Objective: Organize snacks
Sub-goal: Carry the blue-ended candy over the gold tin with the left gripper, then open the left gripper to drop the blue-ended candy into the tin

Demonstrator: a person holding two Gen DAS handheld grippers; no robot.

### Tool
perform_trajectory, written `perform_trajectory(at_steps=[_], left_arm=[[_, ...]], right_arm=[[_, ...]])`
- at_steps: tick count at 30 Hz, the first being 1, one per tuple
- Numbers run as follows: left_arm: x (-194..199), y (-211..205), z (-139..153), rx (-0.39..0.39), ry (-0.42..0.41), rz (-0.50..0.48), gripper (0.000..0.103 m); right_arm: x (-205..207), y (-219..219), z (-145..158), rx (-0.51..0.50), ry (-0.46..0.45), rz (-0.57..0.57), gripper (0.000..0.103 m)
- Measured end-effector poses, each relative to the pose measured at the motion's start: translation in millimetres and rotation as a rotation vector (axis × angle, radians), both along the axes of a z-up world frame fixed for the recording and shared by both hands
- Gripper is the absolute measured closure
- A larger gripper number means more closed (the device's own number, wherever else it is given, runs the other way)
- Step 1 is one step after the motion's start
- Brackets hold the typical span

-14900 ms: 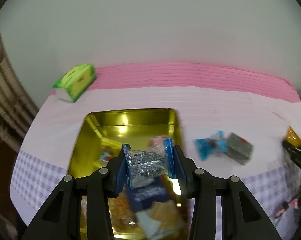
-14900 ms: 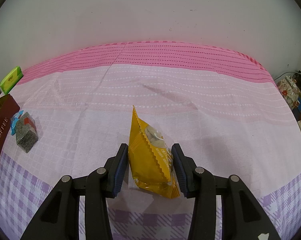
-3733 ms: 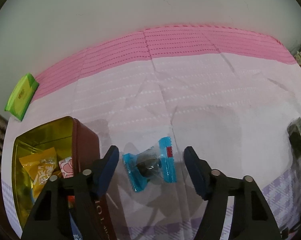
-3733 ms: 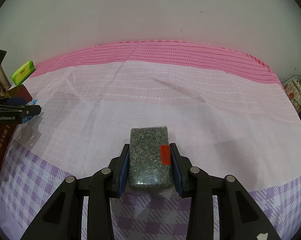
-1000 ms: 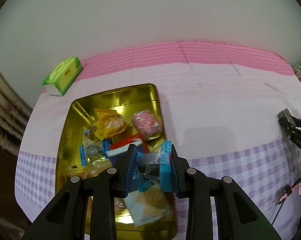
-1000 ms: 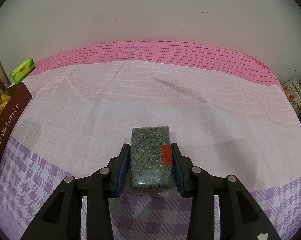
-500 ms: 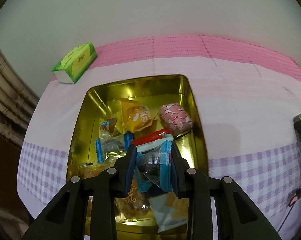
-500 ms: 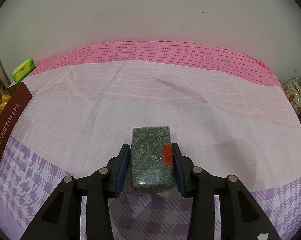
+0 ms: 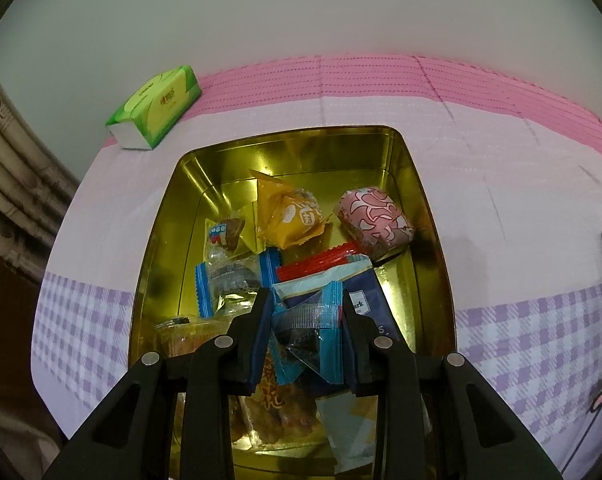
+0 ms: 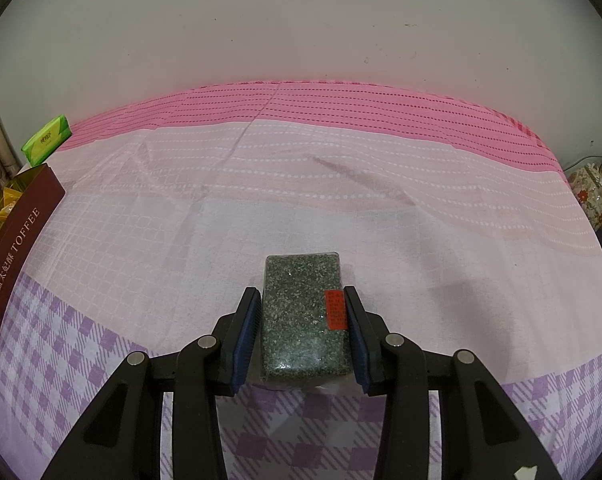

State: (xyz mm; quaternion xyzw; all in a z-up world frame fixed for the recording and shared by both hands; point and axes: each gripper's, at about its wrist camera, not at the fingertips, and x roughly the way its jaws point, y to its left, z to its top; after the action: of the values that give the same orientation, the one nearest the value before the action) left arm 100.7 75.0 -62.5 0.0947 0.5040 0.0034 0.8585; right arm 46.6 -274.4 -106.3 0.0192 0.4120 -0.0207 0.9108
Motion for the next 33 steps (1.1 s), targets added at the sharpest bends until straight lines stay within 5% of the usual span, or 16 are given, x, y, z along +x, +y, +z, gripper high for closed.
perform_trajectory(at_steps=[26,33], left_arm=[[6.9,16.5,5.7,-0.099,-0.011,0.019,0.069],[10.0,29.8,14.1,-0.147,-0.034,0.048,0.058]], right_arm=[[-0.7,-1.6,0.0,-0.002,0.000,0.000,0.062],[-0.6,-0.7,0.0,-0.002,0.000,-0.001,0.062]])
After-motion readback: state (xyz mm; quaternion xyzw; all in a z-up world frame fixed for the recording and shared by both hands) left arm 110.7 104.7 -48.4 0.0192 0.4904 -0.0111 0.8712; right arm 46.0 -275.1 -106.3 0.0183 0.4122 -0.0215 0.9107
